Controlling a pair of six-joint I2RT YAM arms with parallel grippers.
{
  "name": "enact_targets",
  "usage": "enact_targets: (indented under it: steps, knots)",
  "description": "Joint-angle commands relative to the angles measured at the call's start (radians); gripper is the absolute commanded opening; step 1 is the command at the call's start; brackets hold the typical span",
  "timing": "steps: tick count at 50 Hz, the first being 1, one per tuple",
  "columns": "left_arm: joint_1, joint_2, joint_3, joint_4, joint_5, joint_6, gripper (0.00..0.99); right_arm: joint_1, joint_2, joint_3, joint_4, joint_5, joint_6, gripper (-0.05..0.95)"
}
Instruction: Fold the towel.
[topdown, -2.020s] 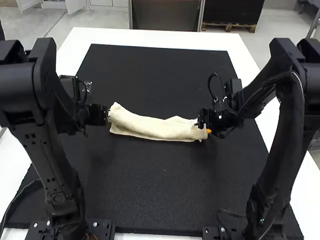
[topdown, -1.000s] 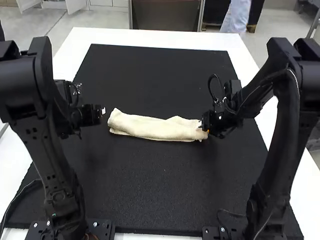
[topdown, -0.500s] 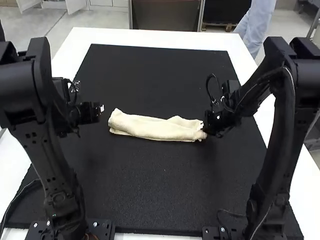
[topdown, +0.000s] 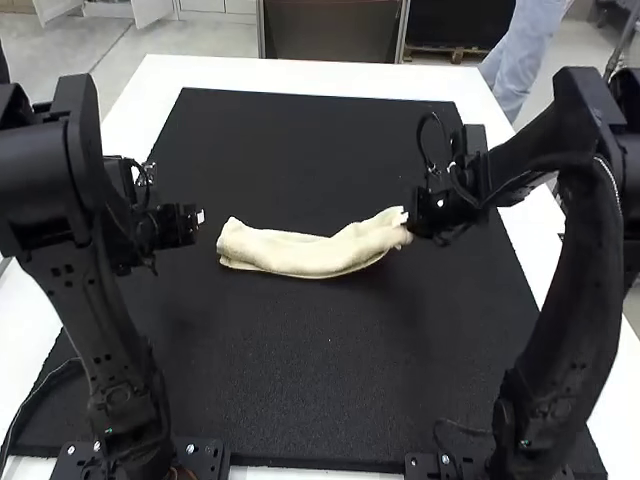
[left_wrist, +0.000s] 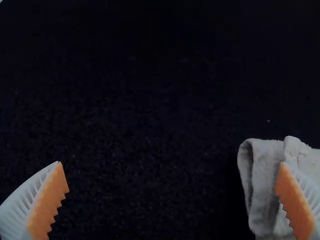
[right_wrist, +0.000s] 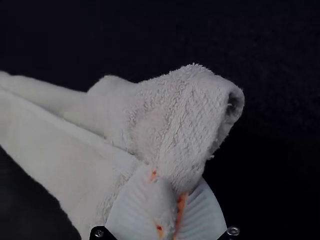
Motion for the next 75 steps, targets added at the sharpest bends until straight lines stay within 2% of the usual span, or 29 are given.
enact_targets:
  steps: [1, 30, 45, 75]
  knots:
    - [0.014, -0.017, 0.027, 0.005, 0.003, -0.010, 0.970, 0.064, -0.023, 0.032, -0.001, -0.067, 0.018, -0.02]
    - [0.110, -0.029, 0.045, -0.012, -0.008, -0.008, 0.970, 0.341, 0.157, 0.214, 0.003, -0.096, 0.020, -0.02]
    - [0.110, -0.029, 0.036, -0.015, -0.008, -0.003, 0.969, 0.444, 0.266, 0.320, 0.007, -0.098, 0.021, -0.02]
    - [0.109, -0.029, 0.024, -0.020, -0.010, -0.003, 0.967, 0.532, 0.427, 0.552, -0.001, -0.122, 0.040, -0.02]
